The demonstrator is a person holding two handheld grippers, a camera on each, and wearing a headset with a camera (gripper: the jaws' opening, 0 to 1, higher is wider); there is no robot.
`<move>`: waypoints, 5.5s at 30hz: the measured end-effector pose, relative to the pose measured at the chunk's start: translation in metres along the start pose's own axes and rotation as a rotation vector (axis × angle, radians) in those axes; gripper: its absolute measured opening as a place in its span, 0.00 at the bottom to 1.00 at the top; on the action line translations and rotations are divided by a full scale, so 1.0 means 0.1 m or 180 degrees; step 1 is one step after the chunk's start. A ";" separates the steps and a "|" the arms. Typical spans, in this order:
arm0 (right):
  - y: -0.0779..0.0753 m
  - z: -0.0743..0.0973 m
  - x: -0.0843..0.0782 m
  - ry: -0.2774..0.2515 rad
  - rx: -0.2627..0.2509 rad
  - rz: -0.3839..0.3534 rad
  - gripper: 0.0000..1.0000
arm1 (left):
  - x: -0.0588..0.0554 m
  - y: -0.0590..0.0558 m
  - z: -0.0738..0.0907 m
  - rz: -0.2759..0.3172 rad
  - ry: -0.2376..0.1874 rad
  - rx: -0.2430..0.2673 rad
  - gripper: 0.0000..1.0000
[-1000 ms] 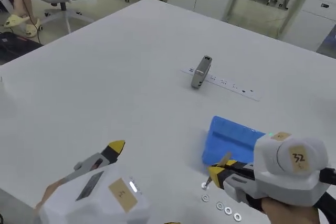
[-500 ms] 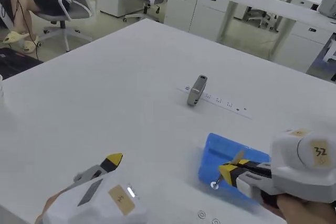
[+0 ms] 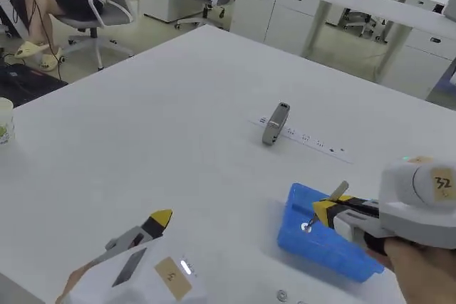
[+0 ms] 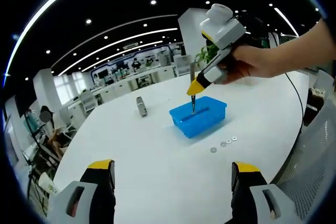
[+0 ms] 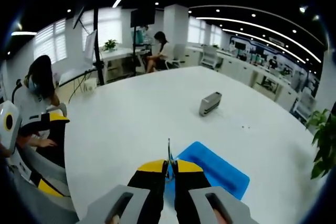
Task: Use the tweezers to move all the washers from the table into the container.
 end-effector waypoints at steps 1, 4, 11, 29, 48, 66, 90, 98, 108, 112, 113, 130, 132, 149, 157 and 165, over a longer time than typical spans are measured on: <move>-0.02 -0.03 0.01 -0.0023 -0.0006 -0.0026 0.02 | 0.00 0.00 0.00 0.0000 0.0009 0.0003 0.94; -0.08 -0.12 0.03 -0.0068 -0.0048 -0.0098 0.02 | -0.01 0.00 -0.01 0.0004 0.0035 -0.0001 0.94; -0.12 -0.33 -0.02 0.0000 -0.0136 -0.0087 0.02 | -0.01 0.01 0.00 -0.0007 0.0034 0.0024 0.93; -0.20 -0.65 -0.23 0.0160 -0.0259 -0.0429 0.02 | -0.03 0.02 -0.02 0.0041 0.0091 0.0006 0.92; -0.33 -0.72 -0.34 0.0187 -0.0369 -0.0356 0.03 | -0.02 -0.03 -0.04 -0.0048 0.0106 -0.0085 0.93; -0.32 -0.51 -0.15 -0.0054 -0.0400 -0.0346 0.03 | -0.03 -0.04 -0.04 -0.0088 0.0138 -0.0100 0.93; 0.11 0.28 -0.01 -0.0637 0.0009 -0.0506 0.03 | -0.02 -0.07 -0.04 -0.0132 0.0124 -0.0156 0.93; 0.25 0.33 -0.17 -0.0512 0.0146 -0.0425 0.03 | -0.02 -0.07 -0.04 -0.0132 0.0130 -0.0158 0.93; 0.34 0.33 -0.42 -0.0247 0.0257 -0.0226 0.03 | -0.03 -0.07 -0.05 -0.0137 0.0179 -0.0152 0.92; 0.37 0.31 -0.54 -0.0155 0.0322 -0.0228 0.03 | -0.03 -0.07 -0.05 -0.0144 0.0188 -0.0155 0.92; 0.39 0.29 -0.58 -0.0120 0.0335 -0.0222 0.03 | -0.04 -0.07 -0.06 -0.0149 0.0212 -0.0157 0.92; 0.33 0.05 -0.94 0.0082 0.0110 -0.0523 0.03 | -0.06 -0.08 -0.08 -0.0185 0.0323 -0.0169 0.91; 0.31 0.04 -0.95 0.0085 0.0099 -0.0545 0.03 | -0.06 -0.08 -0.08 -0.0186 0.0326 -0.0177 0.91; 0.30 -0.06 -0.98 0.0190 0.0081 -0.0596 0.03 | -0.06 -0.08 -0.08 -0.0197 0.0332 -0.0173 0.91; 0.29 -0.04 -0.98 0.0162 0.0103 -0.0766 0.03 | -0.07 -0.07 -0.08 -0.0196 0.0334 -0.0151 0.91; 0.30 -0.04 -0.99 0.0146 0.0028 -0.0615 0.03 | -0.07 -0.08 -0.08 -0.0206 0.0331 -0.0158 0.91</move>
Point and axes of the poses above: the centre of the closed fingertips' face, and the gripper's own axes: z roughly backward along the fingers, y roughly to its left, x roughly out of its top, the point moved 10 cm from there along z, roughly backward along the fingers, and after that the axes turned 11 degrees about -z, right-handed, at the moved point
